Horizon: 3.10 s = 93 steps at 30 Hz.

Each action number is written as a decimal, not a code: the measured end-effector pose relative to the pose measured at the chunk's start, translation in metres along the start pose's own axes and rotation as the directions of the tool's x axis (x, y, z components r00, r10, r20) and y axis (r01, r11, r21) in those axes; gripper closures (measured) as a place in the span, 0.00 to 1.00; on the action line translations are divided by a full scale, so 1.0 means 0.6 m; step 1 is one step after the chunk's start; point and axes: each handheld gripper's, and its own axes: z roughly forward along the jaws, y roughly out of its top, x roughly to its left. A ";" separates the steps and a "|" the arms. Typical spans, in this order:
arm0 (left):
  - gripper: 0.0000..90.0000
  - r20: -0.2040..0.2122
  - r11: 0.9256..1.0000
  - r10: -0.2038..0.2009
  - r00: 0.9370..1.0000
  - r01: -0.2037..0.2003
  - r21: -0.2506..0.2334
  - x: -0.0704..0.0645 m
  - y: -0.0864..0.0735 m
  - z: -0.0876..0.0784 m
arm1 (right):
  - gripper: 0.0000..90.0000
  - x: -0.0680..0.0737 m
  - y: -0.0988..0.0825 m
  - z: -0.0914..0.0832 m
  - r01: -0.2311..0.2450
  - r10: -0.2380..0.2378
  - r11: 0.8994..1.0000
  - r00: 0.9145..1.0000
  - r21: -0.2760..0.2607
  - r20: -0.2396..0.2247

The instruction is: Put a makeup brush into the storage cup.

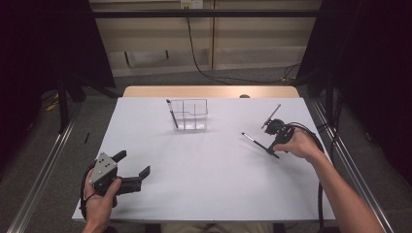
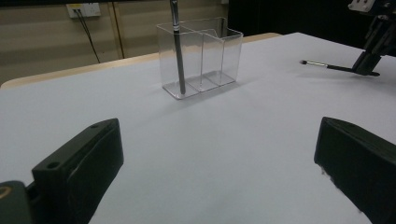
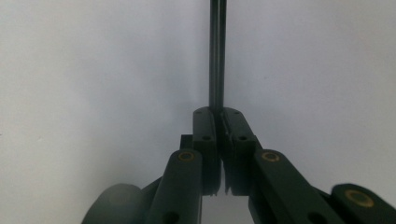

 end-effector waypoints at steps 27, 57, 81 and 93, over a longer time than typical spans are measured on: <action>0.01 -0.009 1.000 0.006 1.000 -0.006 0.002 -0.002 -0.001 -0.002 | 0.94 0.026 -0.041 -0.026 -0.032 0.036 0.944 0.999 -0.330 0.006; 0.02 -0.004 1.000 0.028 1.000 -0.028 0.013 -0.006 -0.001 -0.002 | 0.94 0.045 -0.076 -0.017 -0.065 0.052 0.748 0.998 -0.661 -0.038; 0.02 -0.006 0.999 0.032 0.999 -0.032 0.009 -0.006 -0.001 -0.008 | 0.94 0.063 -0.094 -0.023 -0.018 0.010 0.525 1.000 -0.851 -0.015; 0.02 -0.012 0.999 0.034 0.999 -0.034 0.002 -0.008 -0.001 -0.009 | 0.94 0.088 -0.084 -0.029 0.001 -0.045 0.507 0.999 -0.862 -0.026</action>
